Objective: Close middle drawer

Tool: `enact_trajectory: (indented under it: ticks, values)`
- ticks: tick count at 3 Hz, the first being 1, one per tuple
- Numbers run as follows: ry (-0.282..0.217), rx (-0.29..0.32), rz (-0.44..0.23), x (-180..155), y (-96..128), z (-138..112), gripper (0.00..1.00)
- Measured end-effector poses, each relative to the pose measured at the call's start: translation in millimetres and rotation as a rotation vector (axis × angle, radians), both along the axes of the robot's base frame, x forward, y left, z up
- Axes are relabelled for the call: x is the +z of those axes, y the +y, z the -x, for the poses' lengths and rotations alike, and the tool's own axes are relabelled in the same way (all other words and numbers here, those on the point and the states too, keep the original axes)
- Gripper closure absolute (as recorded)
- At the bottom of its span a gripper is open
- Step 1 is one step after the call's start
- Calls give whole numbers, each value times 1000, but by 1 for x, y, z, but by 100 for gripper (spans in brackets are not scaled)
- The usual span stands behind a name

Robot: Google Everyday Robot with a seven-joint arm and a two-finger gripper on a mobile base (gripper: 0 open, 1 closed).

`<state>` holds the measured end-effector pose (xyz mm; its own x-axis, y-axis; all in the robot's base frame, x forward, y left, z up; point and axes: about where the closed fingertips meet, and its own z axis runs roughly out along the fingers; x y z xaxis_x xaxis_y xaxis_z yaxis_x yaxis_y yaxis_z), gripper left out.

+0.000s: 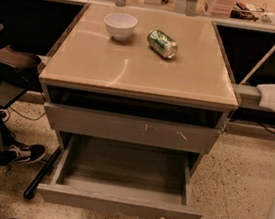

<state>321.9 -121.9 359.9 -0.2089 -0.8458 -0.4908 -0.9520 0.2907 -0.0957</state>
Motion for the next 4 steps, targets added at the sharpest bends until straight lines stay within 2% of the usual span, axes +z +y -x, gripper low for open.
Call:
enact_trajectory:
  ticks: [1,2,3,4]
  values:
    - [-41,40,12,7,11,-24,0]
    - [-41,41,12,7,11,-24,0]
    - [-81,68,17,16,31,-56,0]
    - [-81,68,17,16,31,-55,0]
